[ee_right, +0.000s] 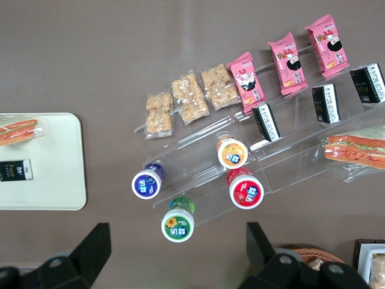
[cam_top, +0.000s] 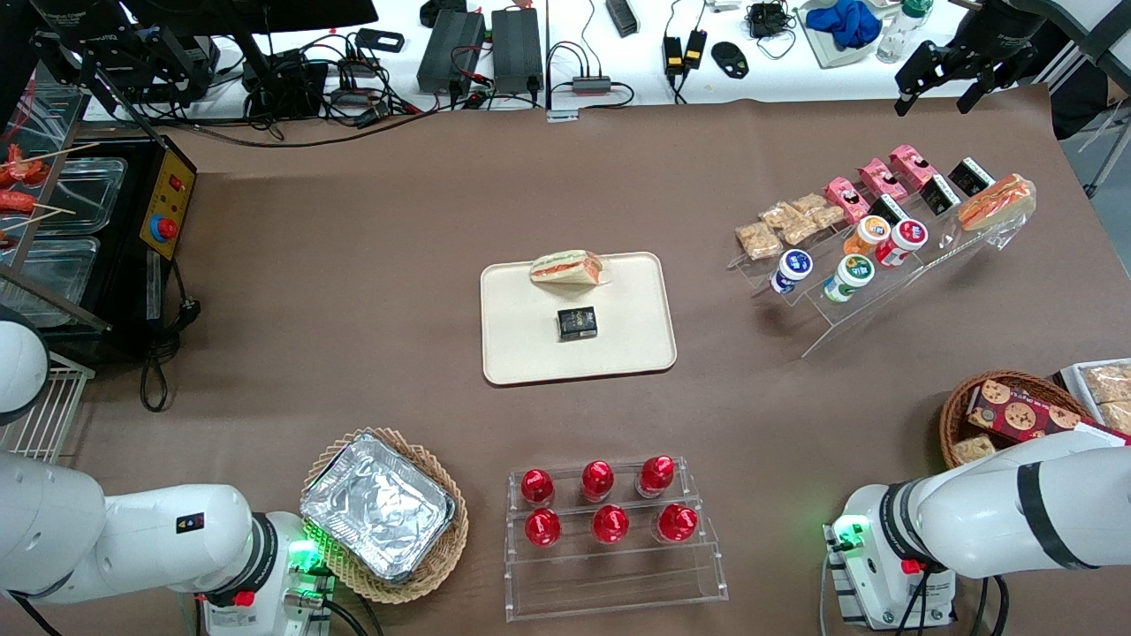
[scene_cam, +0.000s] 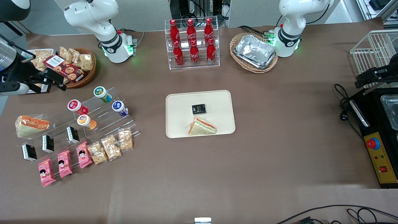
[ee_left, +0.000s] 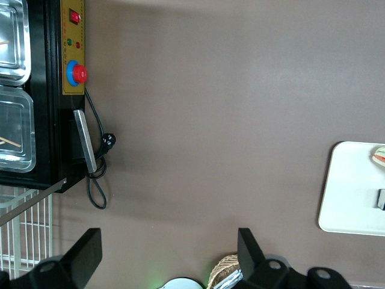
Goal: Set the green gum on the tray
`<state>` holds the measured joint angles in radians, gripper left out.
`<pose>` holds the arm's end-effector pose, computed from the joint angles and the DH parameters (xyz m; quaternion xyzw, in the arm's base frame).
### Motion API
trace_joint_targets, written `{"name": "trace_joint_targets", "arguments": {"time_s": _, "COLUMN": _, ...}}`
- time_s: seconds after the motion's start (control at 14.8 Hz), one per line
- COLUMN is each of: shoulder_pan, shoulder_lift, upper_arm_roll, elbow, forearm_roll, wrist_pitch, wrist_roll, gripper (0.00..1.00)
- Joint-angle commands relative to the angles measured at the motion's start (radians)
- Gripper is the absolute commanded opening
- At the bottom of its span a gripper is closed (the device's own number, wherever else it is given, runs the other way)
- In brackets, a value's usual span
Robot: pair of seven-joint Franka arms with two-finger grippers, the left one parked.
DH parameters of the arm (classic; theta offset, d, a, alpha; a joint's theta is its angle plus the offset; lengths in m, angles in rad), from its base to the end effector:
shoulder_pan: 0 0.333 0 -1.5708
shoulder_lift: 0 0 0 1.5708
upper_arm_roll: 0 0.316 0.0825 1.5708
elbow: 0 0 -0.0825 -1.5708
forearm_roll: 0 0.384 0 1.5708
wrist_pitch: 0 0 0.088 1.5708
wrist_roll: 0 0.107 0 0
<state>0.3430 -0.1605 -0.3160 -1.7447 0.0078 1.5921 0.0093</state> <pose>0.5073 0.0019 0.6249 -0.9995 -0.0107 0.0005 0.0287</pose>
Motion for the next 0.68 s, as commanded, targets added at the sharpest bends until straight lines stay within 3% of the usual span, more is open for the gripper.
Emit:
{"name": "trace_joint_targets", "arguments": {"time_s": 0.0, "shoulder_pan": -0.004, "shoulder_lift": 0.024, "upper_arm_roll": 0.0, "elbow": 0.039, "forearm_roll": -0.008, "wrist_pitch": -0.037, "wrist_roll": 0.003, "gripper": 1.0}}
{"name": "trace_joint_targets", "arguments": {"time_s": 0.61, "shoulder_pan": 0.01, "shoulder_lift": 0.013, "upper_arm_roll": -0.008, "elbow": 0.001, "forearm_roll": -0.006, "wrist_pitch": -0.058, "wrist_roll": 0.006, "gripper": 1.0}}
